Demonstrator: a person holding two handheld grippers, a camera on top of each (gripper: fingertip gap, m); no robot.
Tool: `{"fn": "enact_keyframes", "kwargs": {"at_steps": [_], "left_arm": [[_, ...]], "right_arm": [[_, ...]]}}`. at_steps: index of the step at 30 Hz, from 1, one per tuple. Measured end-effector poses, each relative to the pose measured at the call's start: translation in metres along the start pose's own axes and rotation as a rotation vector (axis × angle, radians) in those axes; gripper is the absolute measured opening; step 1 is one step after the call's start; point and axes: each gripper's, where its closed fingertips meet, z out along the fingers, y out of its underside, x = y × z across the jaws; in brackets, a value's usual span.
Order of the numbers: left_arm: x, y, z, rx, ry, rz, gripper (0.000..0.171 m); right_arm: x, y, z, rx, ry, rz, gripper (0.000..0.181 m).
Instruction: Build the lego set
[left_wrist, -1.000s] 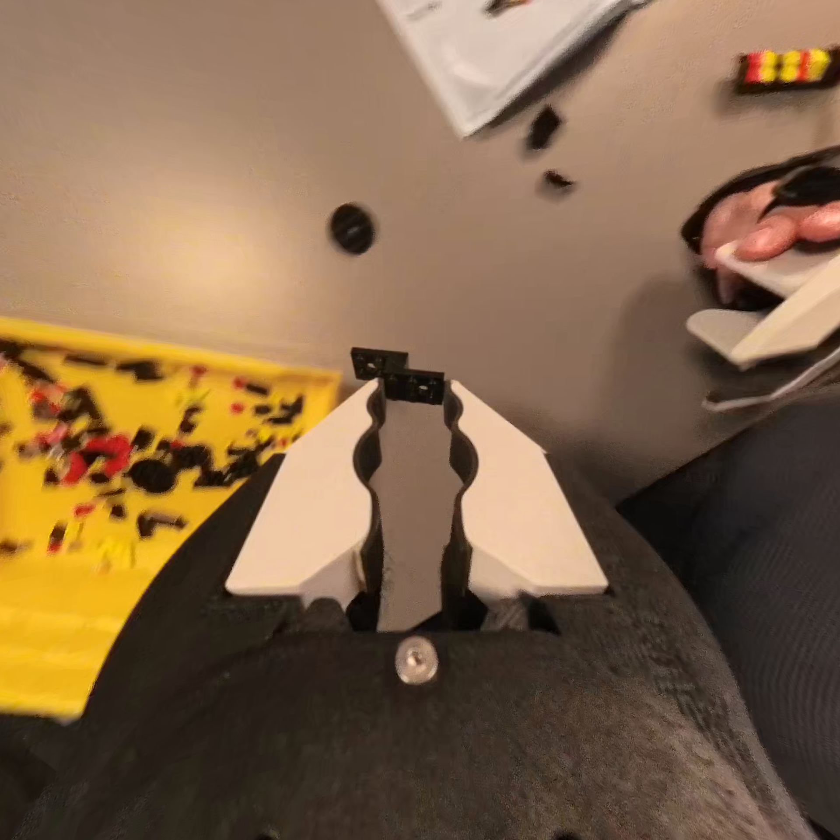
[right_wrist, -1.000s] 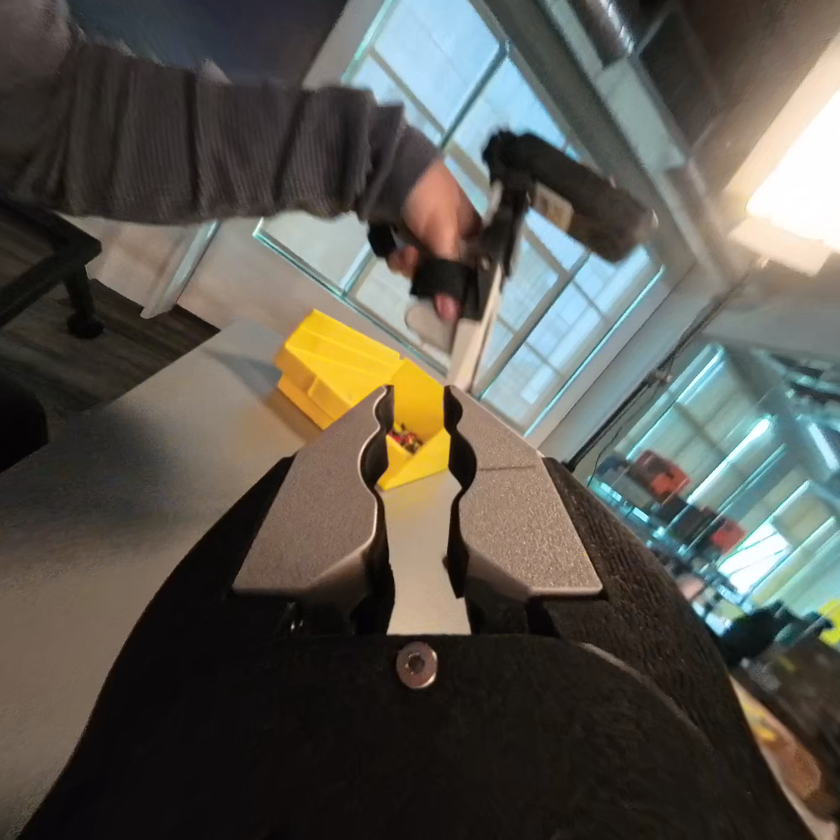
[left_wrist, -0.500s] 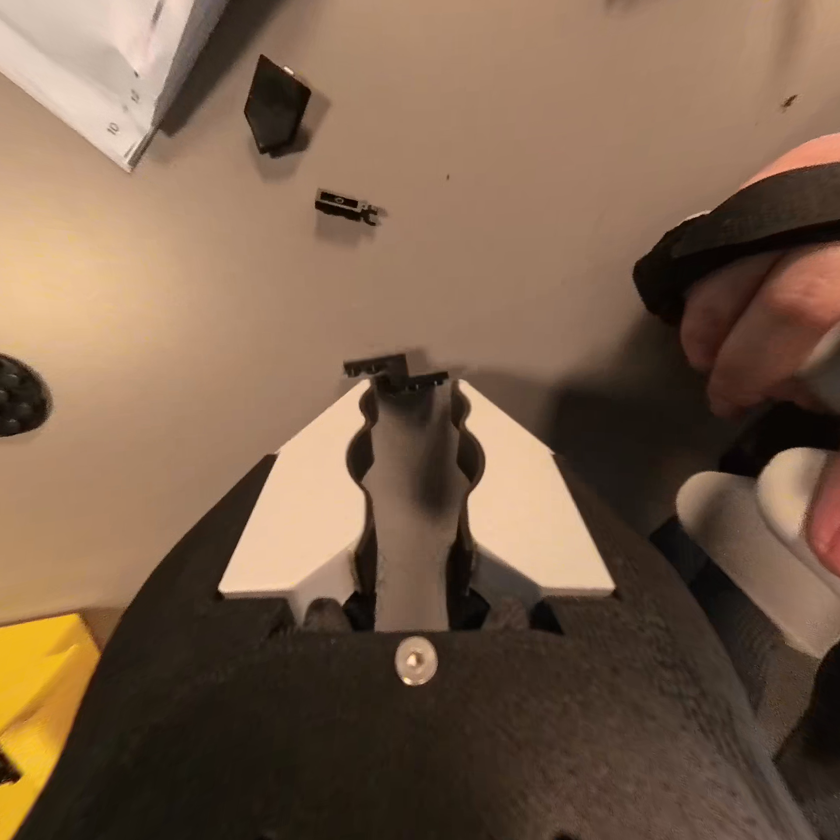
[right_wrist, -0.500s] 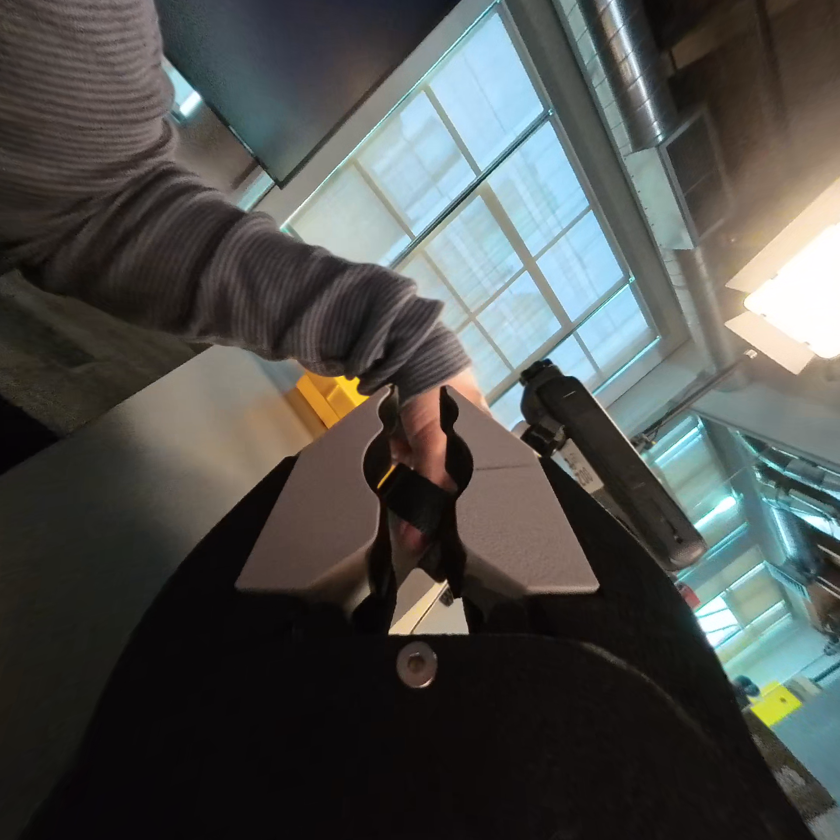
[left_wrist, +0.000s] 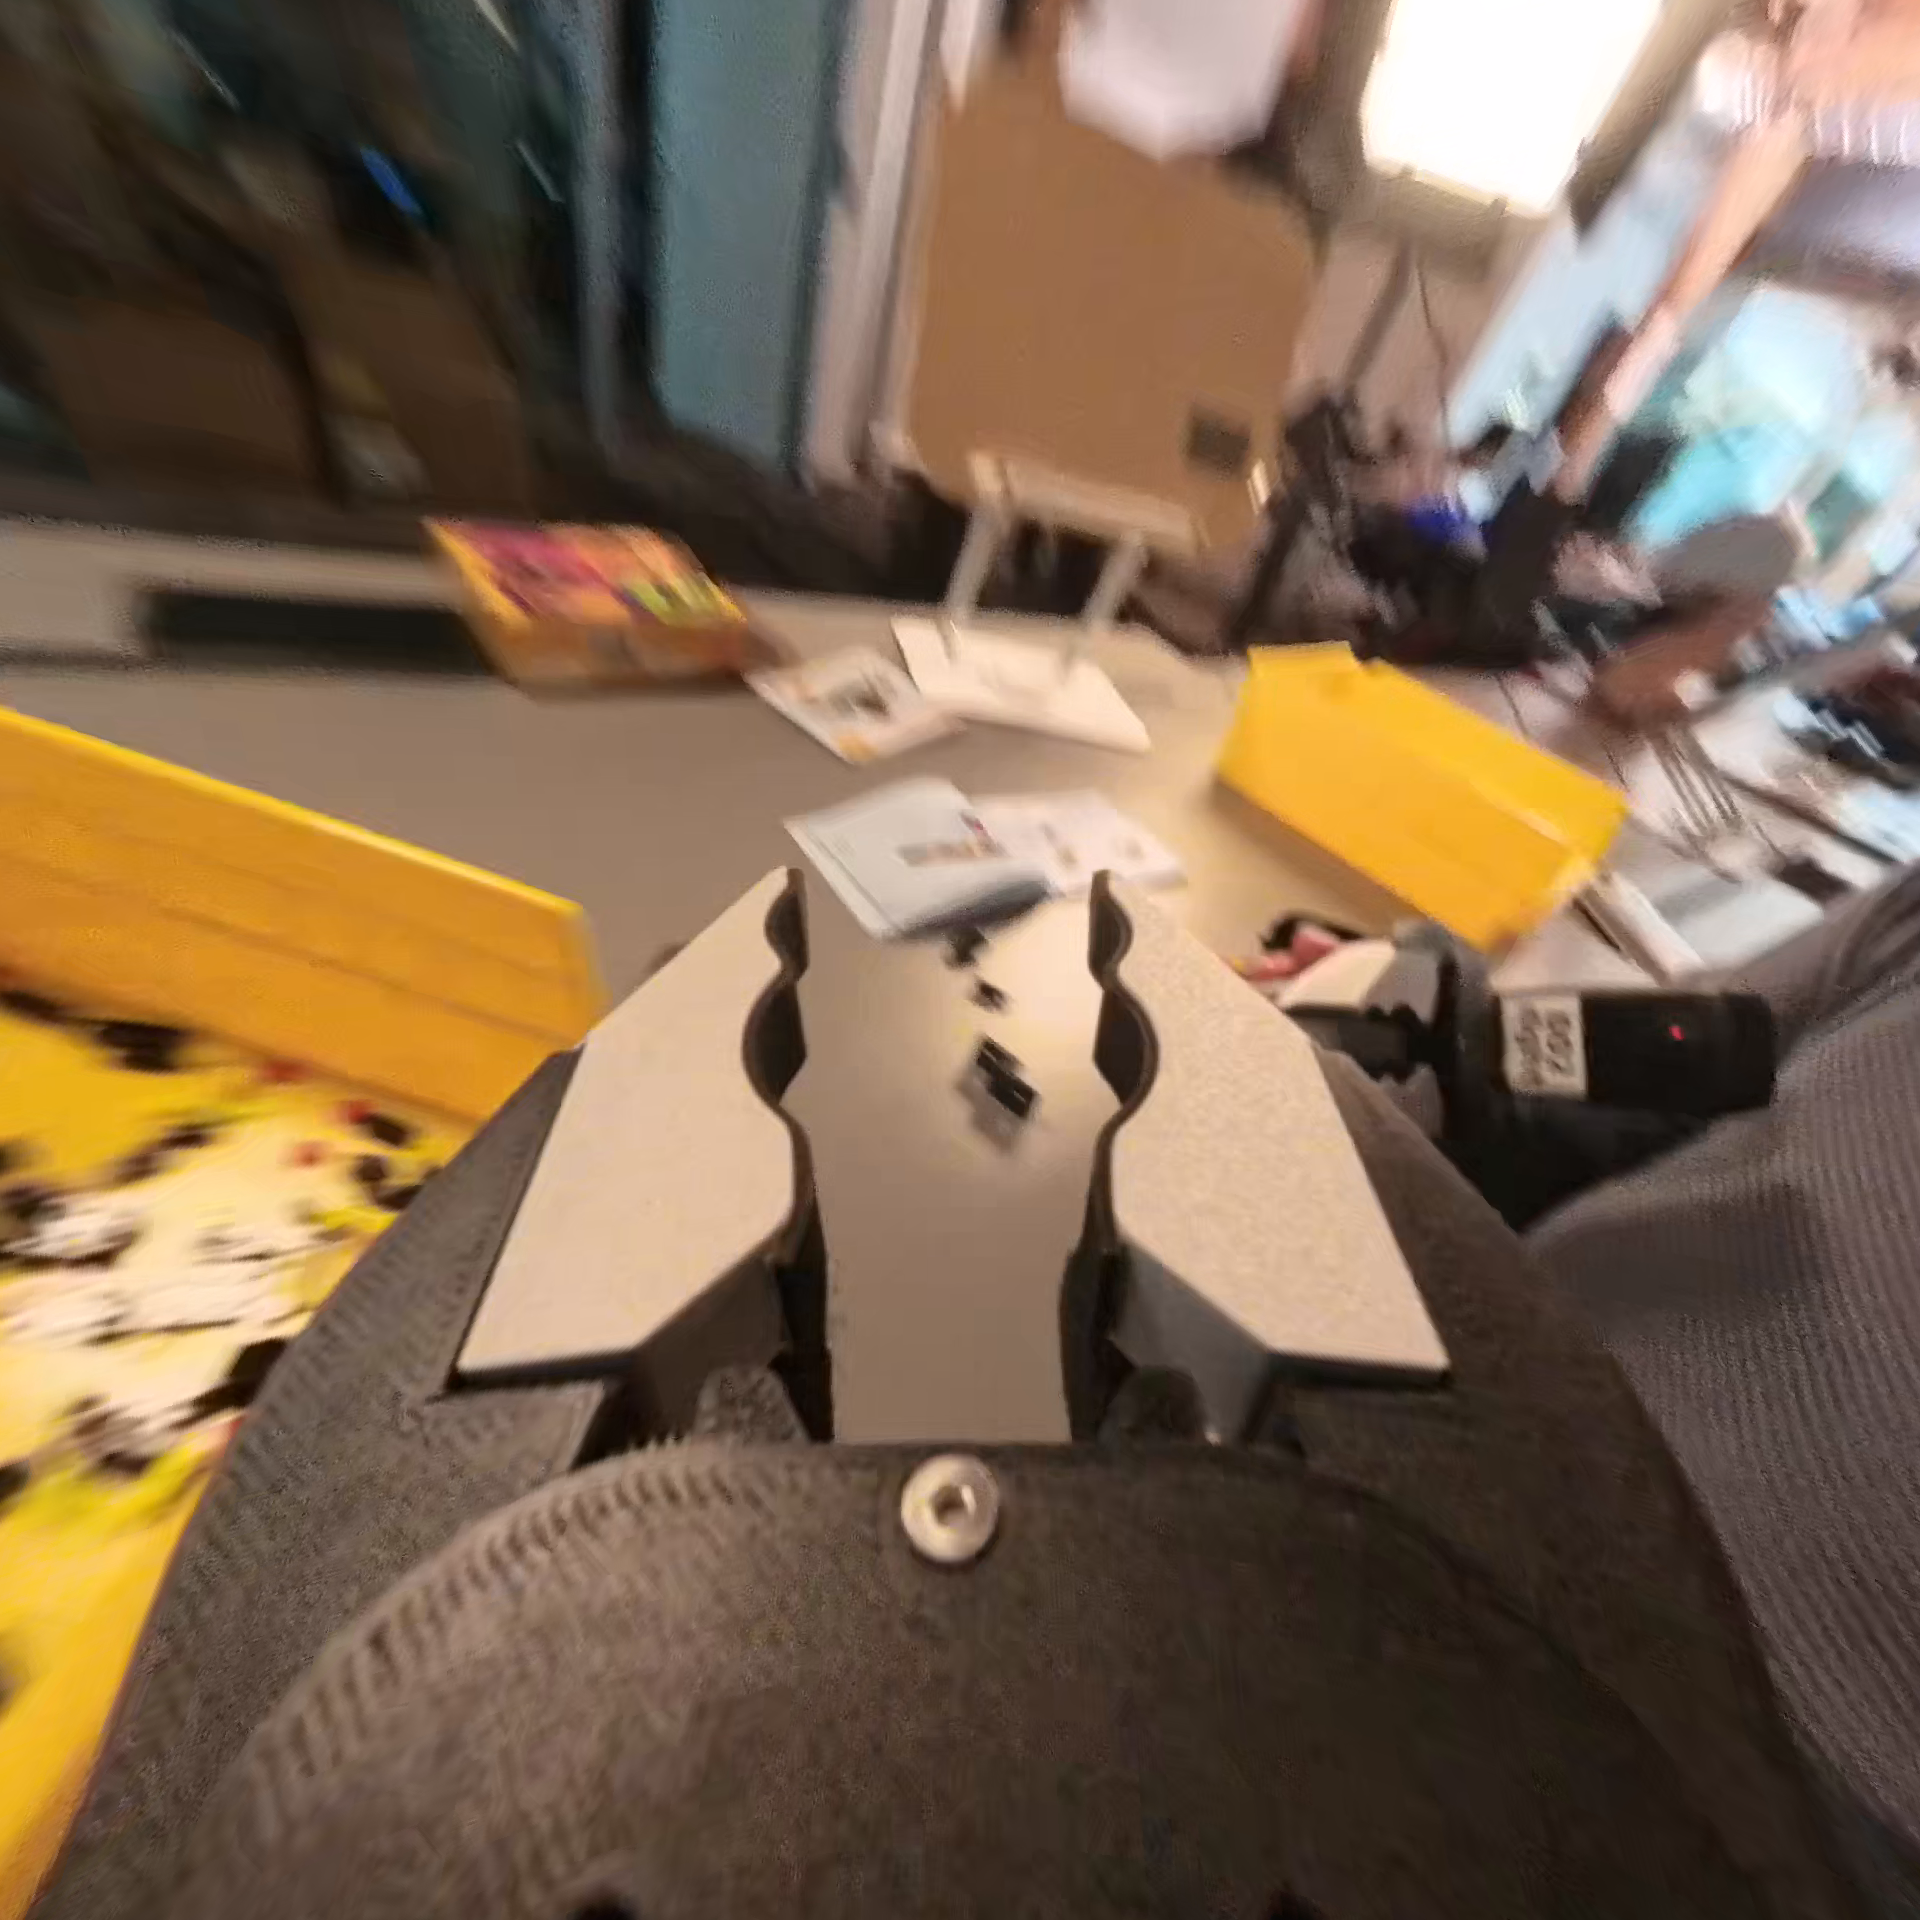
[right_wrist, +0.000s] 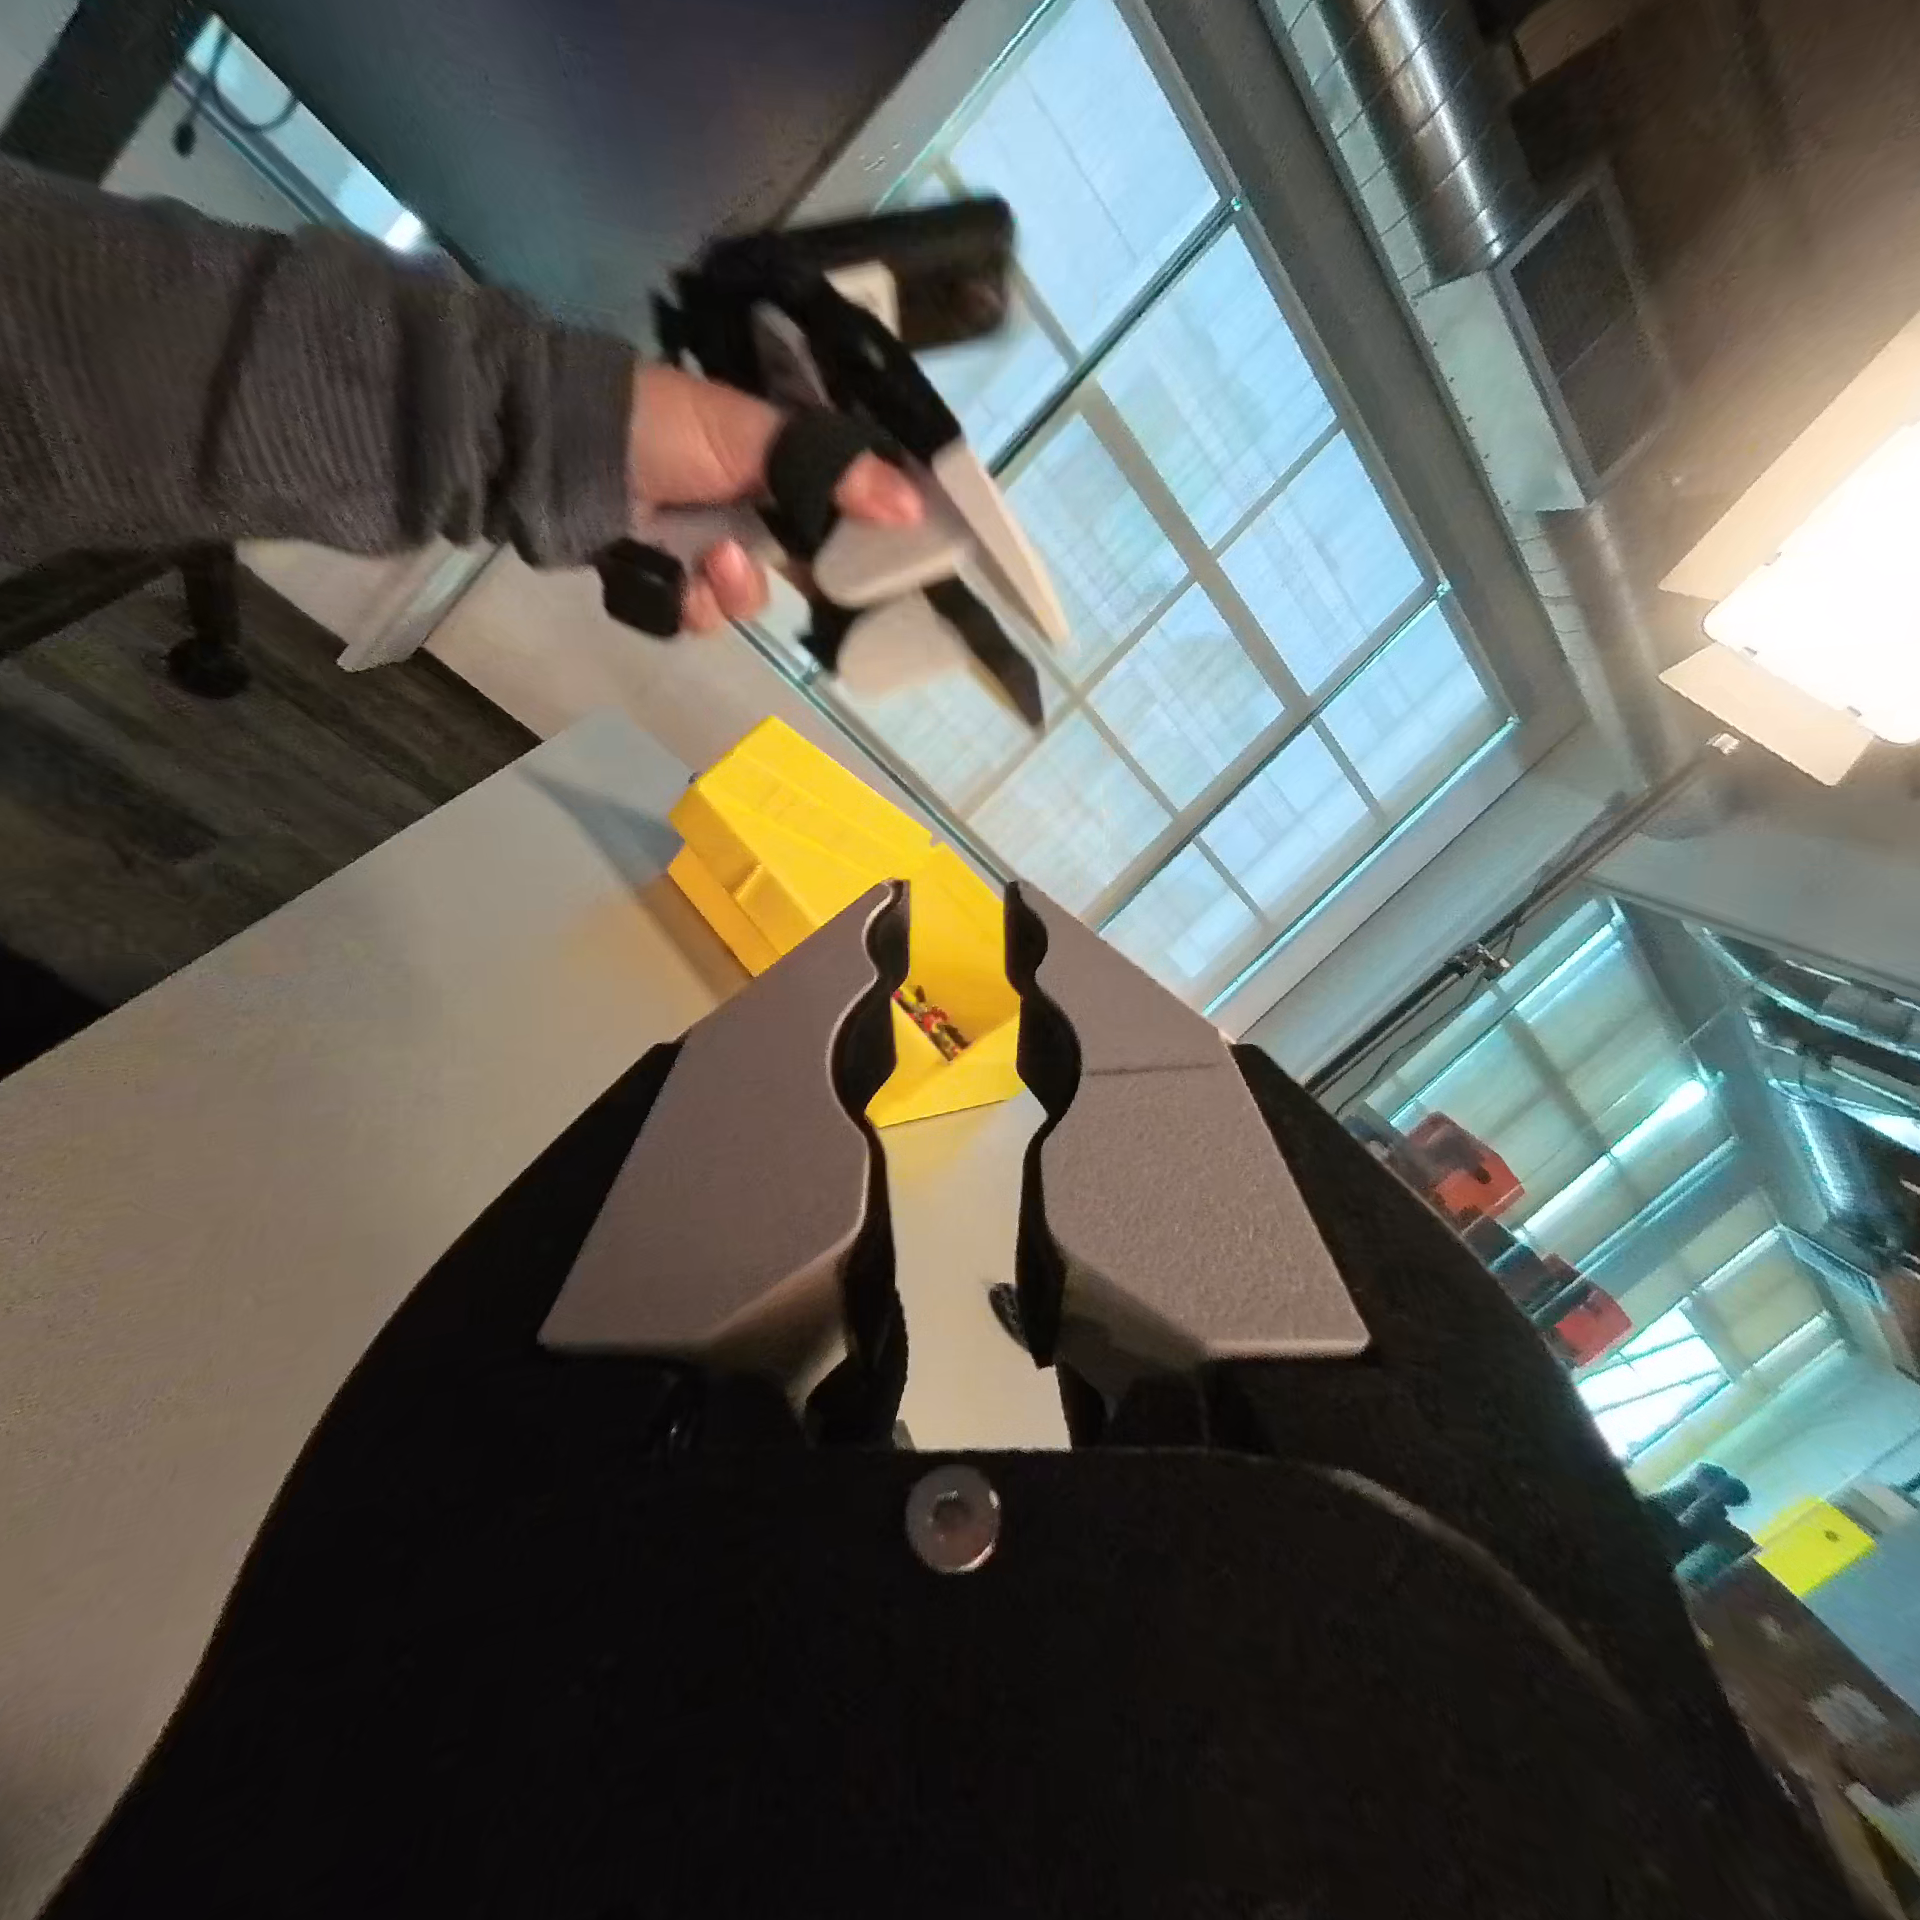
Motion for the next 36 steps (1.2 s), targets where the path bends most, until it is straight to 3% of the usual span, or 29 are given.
{"fn": "enact_keyframes", "kwargs": {"at_steps": [4, 8, 11, 16, 17, 18, 21, 25, 31, 36], "left_arm": [[-0.039, -0.037, -0.108, 0.343, -0.322, 0.107, 0.062], [-0.061, -0.038, -0.174, 0.432, -0.514, 0.136, 0.062], [-0.074, -0.030, -0.184, 0.386, -0.546, 0.102, 0.061], [-0.089, -0.021, -0.174, 0.309, -0.553, 0.089, 0.059], [-0.093, -0.021, -0.170, 0.288, -0.554, 0.098, 0.052], [-0.097, -0.023, -0.164, 0.264, -0.556, 0.108, 0.034], [-0.103, -0.022, -0.131, 0.070, -0.492, 0.229, 0.008], [-0.144, -0.011, -0.085, -0.286, -0.488, 0.272, 0.004], [-0.228, 0.024, -0.031, -0.940, -0.351, 0.360, 0.016], [-0.301, 0.061, -0.048, -1.530, -0.345, 0.586, 0.039]], "right_arm": [[0.003, 0.005, 0.000, -0.015, 0.001, 0.038, 0.015], [0.009, 0.013, 0.001, -0.039, 0.017, 0.096, 0.015], [0.011, 0.016, 0.002, -0.045, 0.018, 0.119, 0.015], [0.010, 0.023, 0.006, -0.057, 0.001, 0.160, 0.014], [0.010, 0.025, 0.007, -0.063, -0.001, 0.172, 0.014], [0.010, 0.028, 0.008, -0.072, -0.002, 0.185, 0.014], [0.015, 0.040, 0.010, -0.118, 0.010, 0.238, 0.014], [0.020, 0.054, 0.010, -0.181, 0.036, 0.275, 0.015], [0.023, 0.064, 0.009, -0.230, 0.052, 0.300, 0.015], [0.025, 0.072, 0.006, -0.279, 0.055, 0.314, 0.015]]}}
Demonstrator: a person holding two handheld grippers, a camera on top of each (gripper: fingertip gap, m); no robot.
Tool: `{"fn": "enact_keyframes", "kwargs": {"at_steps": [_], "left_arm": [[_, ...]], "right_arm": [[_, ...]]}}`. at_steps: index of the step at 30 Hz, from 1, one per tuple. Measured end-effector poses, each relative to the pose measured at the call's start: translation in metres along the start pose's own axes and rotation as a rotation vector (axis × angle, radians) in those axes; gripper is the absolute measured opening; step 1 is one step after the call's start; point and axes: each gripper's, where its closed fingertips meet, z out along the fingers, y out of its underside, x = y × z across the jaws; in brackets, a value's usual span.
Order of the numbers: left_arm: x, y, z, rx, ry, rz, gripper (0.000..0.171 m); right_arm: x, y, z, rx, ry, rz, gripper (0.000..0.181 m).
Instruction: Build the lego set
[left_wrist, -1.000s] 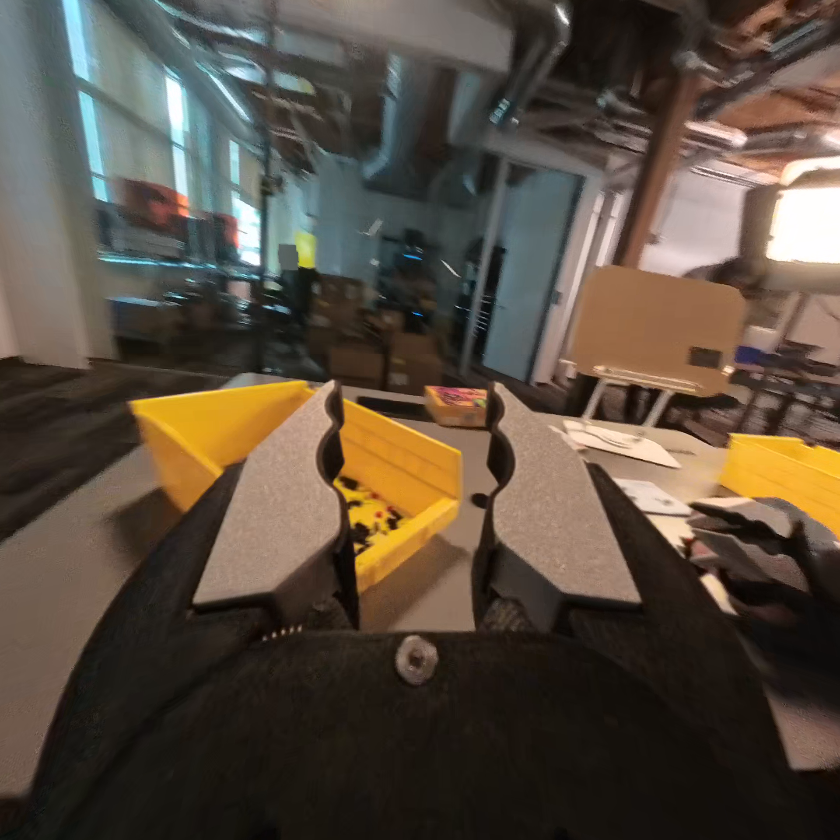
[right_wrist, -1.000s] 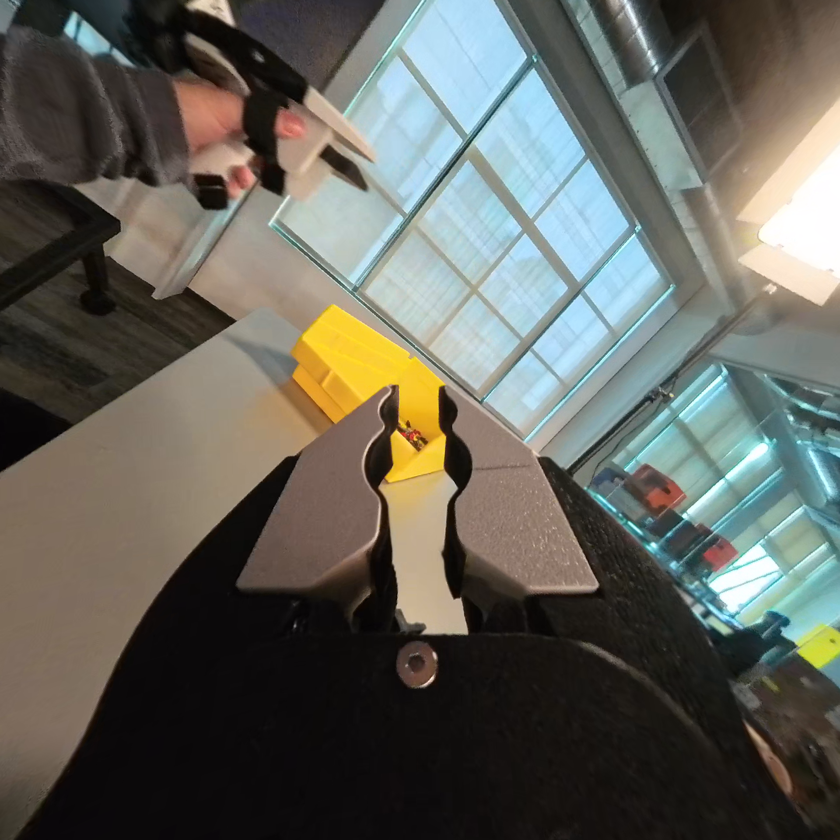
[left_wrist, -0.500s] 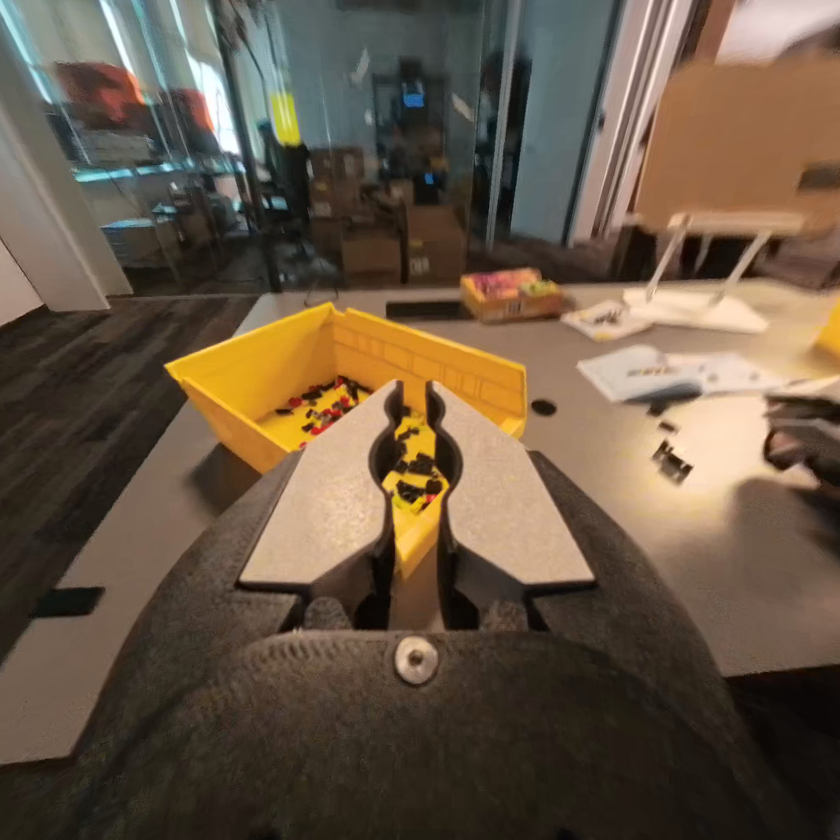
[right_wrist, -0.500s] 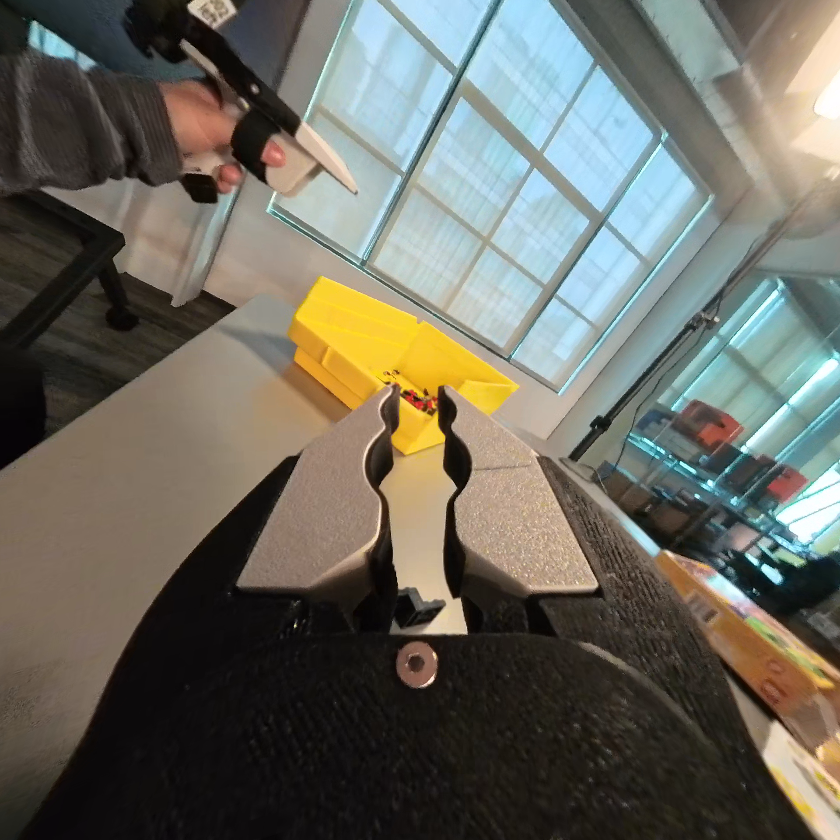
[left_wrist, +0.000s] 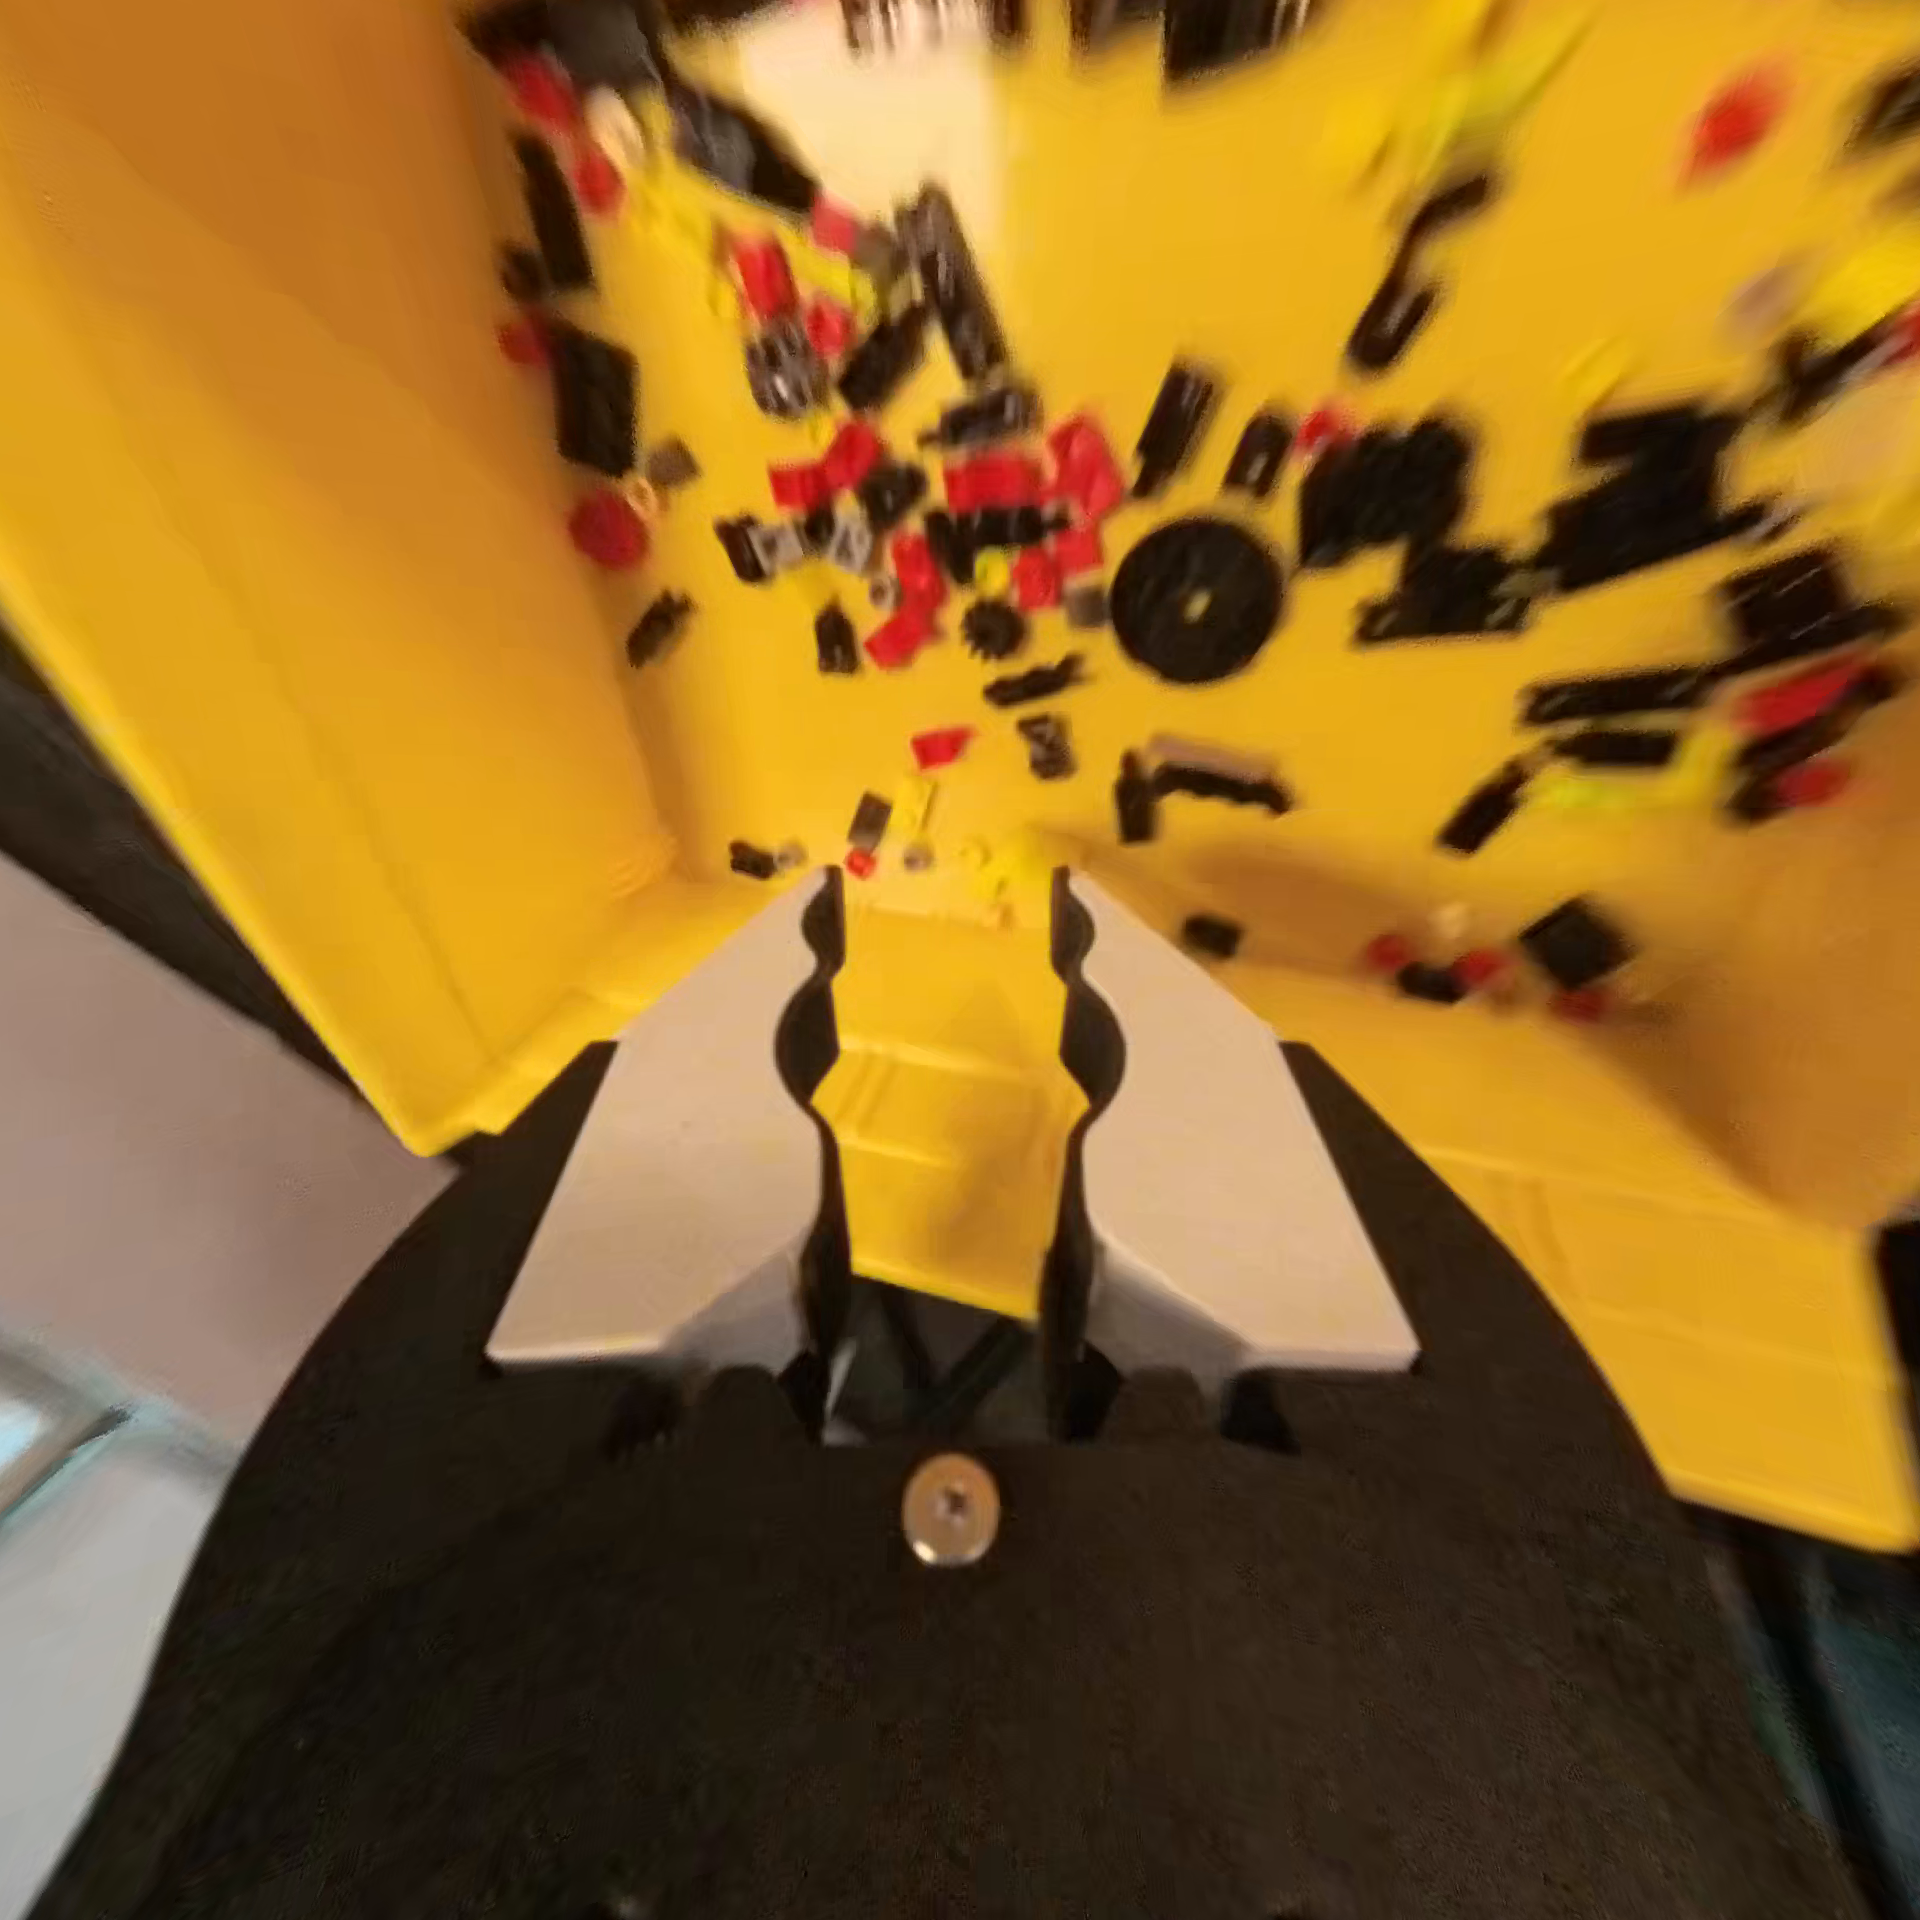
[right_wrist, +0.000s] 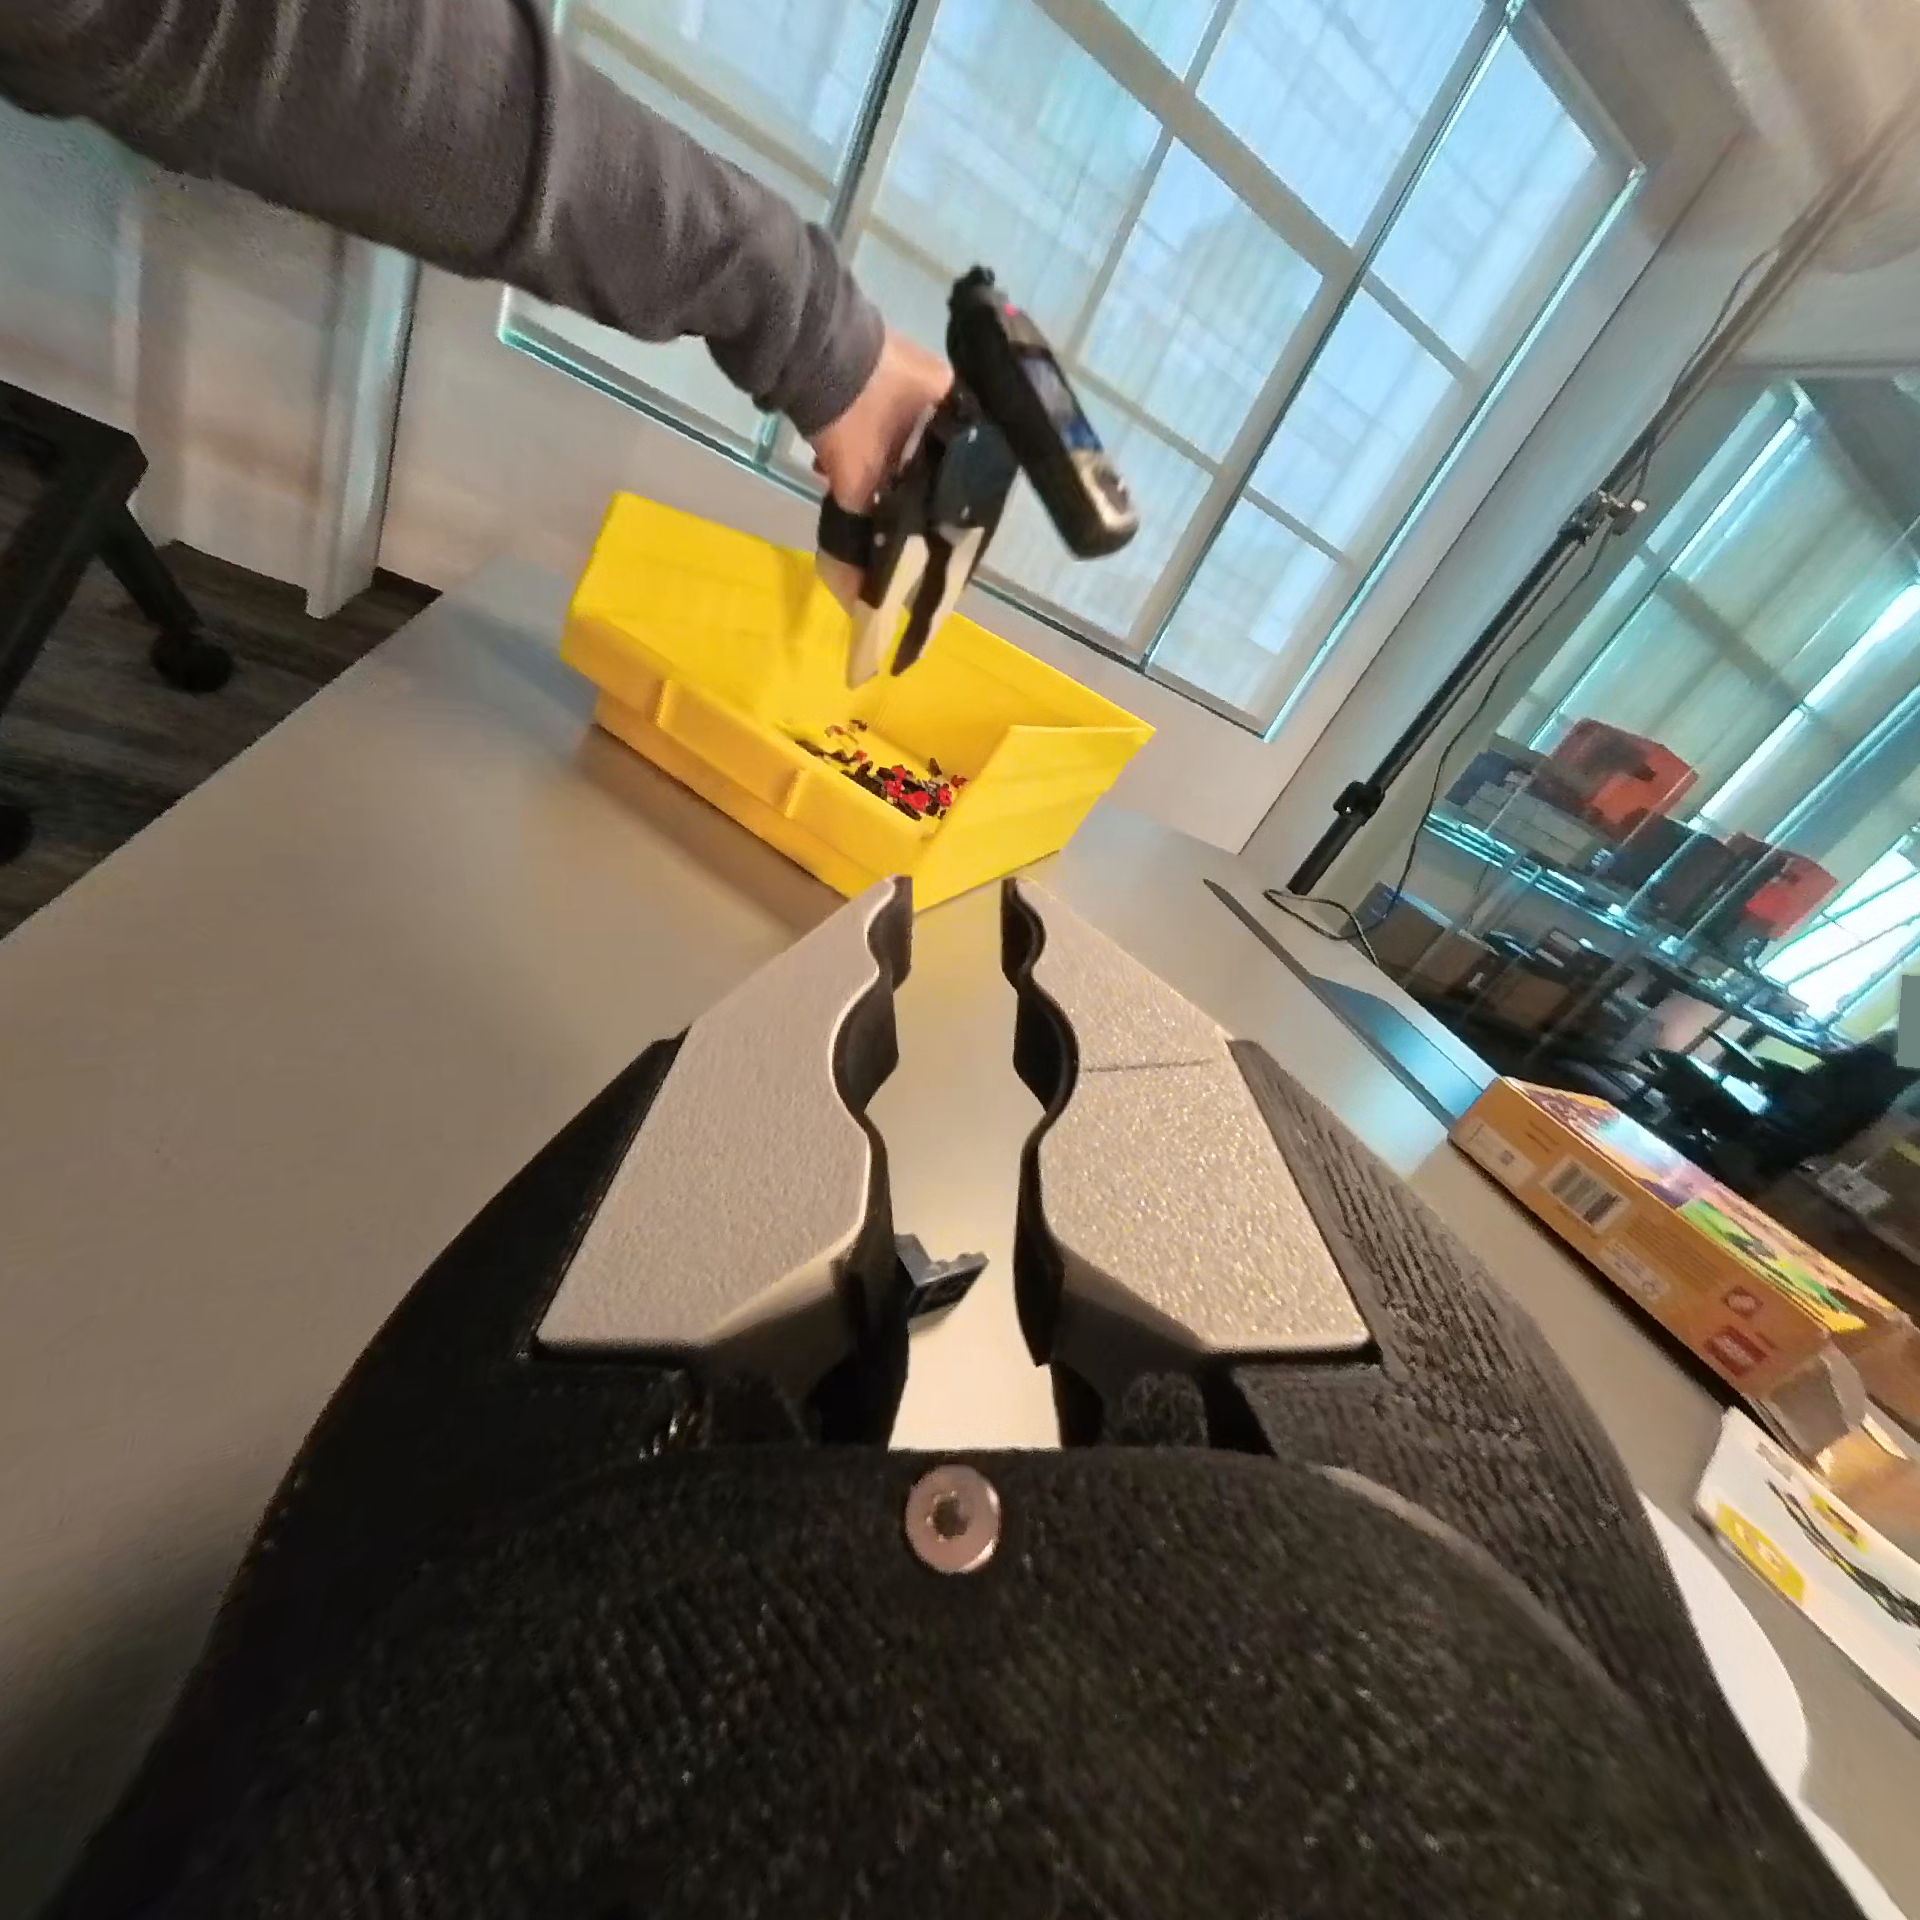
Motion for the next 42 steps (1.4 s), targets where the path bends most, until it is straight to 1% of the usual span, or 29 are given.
{"fn": "enact_keyframes", "kwargs": {"at_steps": [1, 3, 6, 8, 14, 20, 23, 25, 27, 30, 32, 33, 35, 37, 39, 42], "left_arm": [[-0.001, 0.006, 0.011, -0.073, 0.015, 0.052, 0.039], [0.004, 0.011, 0.029, -0.144, 0.088, 0.099, 0.039], [0.005, 0.010, 0.045, -0.154, 0.156, 0.113, 0.034], [0.006, 0.009, 0.049, -0.150, 0.193, 0.129, 0.030], [-0.003, 0.012, 0.051, -0.195, 0.201, 0.150, 0.013], [-0.004, 0.011, 0.053, -0.167, 0.223, 0.131, 0.011], [-0.007, 0.010, 0.054, -0.141, 0.203, 0.099, 0.003], [-0.007, 0.009, 0.054, -0.114, 0.193, 0.103, 0.002], [-0.010, 0.001, 0.053, -0.041, 0.164, 0.101, 0.000], [-0.007, -0.015, 0.045, 0.088, 0.197, 0.043, 0.000], [-0.008, -0.019, 0.041, 0.127, 0.203, 0.031, 0.000], [-0.009, -0.017, 0.041, 0.120, 0.201, 0.030, 0.000], [-0.010, -0.011, 0.044, 0.090, 0.211, 0.024, 0.017], [-0.011, -0.007, 0.048, 0.060, 0.210, 0.023, 0.025], [-0.010, -0.004, 0.052, 0.026, 0.233, -0.026, 0.026], [-0.005, -0.010, 0.051, 0.035, 0.316, -0.122, 0.019]], "right_arm": [[0.002, 0.001, 0.000, -0.010, 0.008, 0.004, 0.014], [0.006, 0.003, -0.001, -0.018, 0.028, 0.012, 0.012], [0.005, 0.004, 0.000, -0.031, 0.020, 0.018, 0.010], [0.004, 0.005, 0.001, -0.040, 0.013, 0.020, 0.010], [0.001, 0.005, 0.002, -0.042, -0.001, 0.018, 0.010], [-0.002, 0.001, 0.002, -0.027, -0.016, 0.014, 0.009], [-0.004, 0.000, 0.001, -0.019, -0.026, 0.014, 0.009], [-0.006, -0.001, 0.001, -0.012, -0.034, 0.016, 0.009], [-0.006, -0.002, 0.001, -0.009, -0.038, 0.017, 0.009], [-0.007, -0.002, 0.000, -0.008, -0.041, 0.019, 0.009], [-0.007, -0.002, 0.001, -0.008, -0.043, 0.021, 0.009], [-0.007, -0.002, 0.001, -0.008, -0.044, 0.022, 0.009], [-0.006, -0.001, 0.001, -0.009, -0.043, 0.024, 0.009], [-0.006, 0.000, 0.001, -0.013, -0.042, 0.027, 0.009], [-0.005, 0.001, 0.002, -0.020, -0.040, 0.030, 0.009], [-0.005, 0.002, 0.002, -0.022, -0.042, 0.030, 0.009]]}}
